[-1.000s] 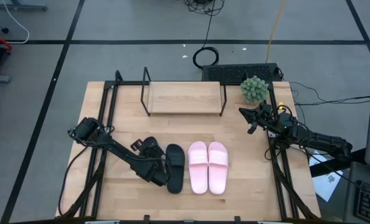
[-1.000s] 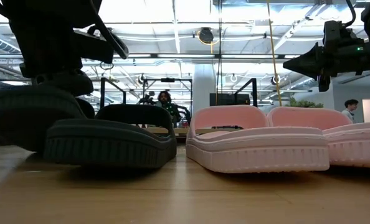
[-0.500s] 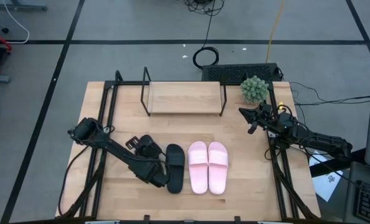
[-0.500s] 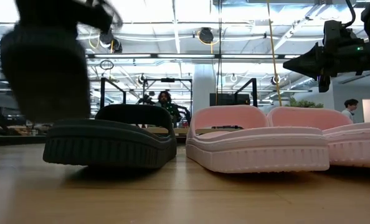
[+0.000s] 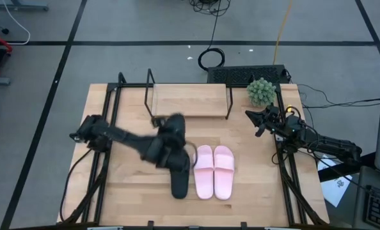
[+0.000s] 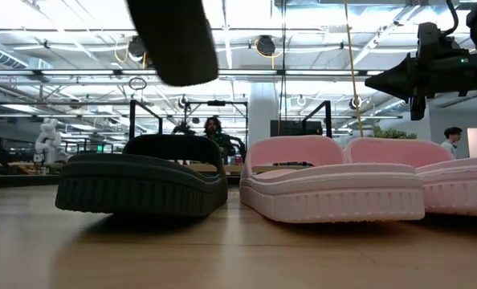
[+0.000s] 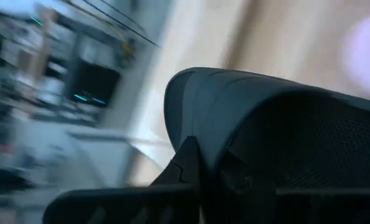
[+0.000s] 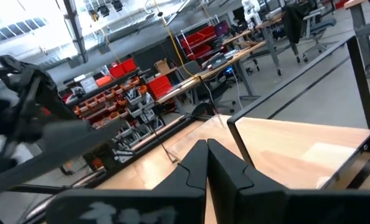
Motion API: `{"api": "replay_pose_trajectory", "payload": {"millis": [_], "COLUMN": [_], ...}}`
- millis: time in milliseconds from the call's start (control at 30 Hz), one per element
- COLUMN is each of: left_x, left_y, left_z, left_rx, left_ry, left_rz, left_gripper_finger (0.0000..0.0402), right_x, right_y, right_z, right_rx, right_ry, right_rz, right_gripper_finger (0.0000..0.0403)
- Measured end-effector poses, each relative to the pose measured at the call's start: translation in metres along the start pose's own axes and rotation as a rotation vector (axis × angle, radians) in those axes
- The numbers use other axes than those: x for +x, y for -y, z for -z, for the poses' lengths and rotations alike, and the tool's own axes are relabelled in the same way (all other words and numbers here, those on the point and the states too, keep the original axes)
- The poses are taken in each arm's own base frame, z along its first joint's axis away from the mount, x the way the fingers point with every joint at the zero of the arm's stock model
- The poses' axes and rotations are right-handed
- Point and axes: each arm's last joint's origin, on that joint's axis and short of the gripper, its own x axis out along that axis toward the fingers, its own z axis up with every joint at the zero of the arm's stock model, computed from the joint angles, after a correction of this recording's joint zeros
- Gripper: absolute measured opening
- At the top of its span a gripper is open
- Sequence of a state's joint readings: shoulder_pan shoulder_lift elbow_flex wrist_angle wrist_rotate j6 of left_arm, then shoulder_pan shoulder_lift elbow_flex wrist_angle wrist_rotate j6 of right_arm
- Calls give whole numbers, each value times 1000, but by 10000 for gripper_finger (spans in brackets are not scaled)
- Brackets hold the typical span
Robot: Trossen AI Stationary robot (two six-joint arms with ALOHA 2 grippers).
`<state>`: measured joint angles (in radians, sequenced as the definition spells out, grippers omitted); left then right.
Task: Pick and place slides into the shelf
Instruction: Put the left black slipper on the shelf
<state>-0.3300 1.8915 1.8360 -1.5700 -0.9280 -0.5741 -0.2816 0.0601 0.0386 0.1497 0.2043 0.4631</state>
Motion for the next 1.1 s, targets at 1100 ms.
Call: {"api": "replay_pose_trajectory", "payload": {"millis": [1100], "left_x": [222], "left_y": [-108], "left_z": [35], "left_rx": [268], "left_ry": [-55], "left_rz": [-34], "left_gripper_finger": [0], "right_x": [0], "right_y": [-1], "right_z": [-2], "right_rx": [50], "right_ry": [24], "right_rz": [-1], "right_gripper_finger": [0]}}
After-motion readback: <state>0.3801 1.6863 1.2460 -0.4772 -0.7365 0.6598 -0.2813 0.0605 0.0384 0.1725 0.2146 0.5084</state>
